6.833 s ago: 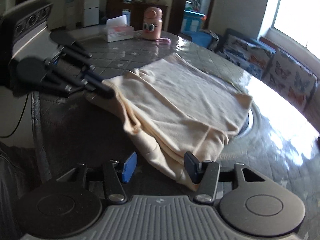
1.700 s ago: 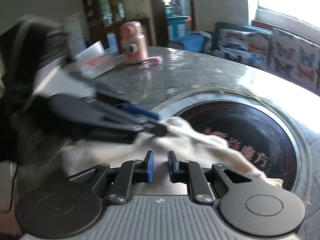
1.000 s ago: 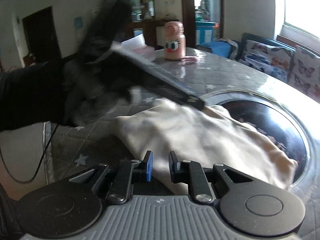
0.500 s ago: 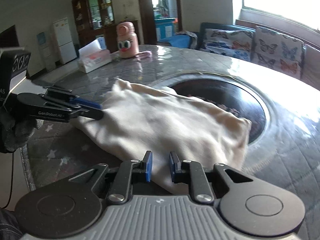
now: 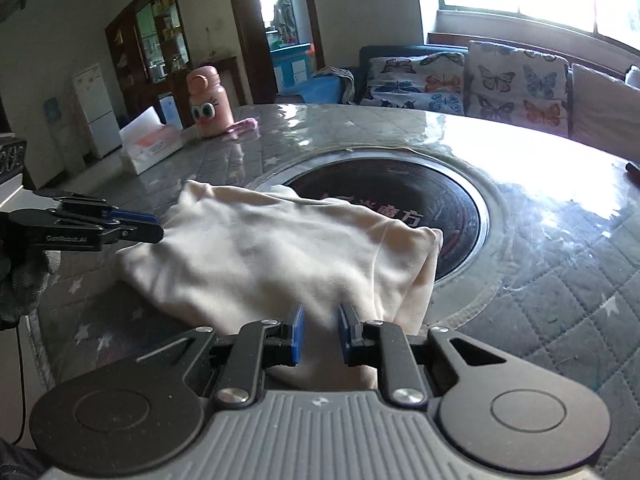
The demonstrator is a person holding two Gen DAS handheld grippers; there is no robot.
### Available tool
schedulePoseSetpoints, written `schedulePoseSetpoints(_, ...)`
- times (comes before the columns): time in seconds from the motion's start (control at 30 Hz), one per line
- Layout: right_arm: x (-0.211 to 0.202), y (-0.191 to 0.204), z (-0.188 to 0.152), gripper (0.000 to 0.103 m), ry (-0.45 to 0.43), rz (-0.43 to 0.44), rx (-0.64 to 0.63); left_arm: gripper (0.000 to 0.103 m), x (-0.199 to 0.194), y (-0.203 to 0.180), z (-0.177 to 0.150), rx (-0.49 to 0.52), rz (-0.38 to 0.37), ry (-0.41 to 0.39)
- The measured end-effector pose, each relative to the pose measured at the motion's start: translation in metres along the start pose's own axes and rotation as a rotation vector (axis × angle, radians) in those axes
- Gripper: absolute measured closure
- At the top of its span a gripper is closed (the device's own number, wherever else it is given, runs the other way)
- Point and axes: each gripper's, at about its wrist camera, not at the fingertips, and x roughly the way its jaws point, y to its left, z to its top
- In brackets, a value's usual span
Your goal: Fold clothes
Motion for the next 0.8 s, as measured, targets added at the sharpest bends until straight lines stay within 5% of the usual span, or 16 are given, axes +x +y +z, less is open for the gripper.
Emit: schedulePoseSetpoints(0.8,0.018,-0.017,0.027,0.085,-0.004,0.002,0.040,0.081,0.026,0.022,0.026,-0.044,0.018,0.002)
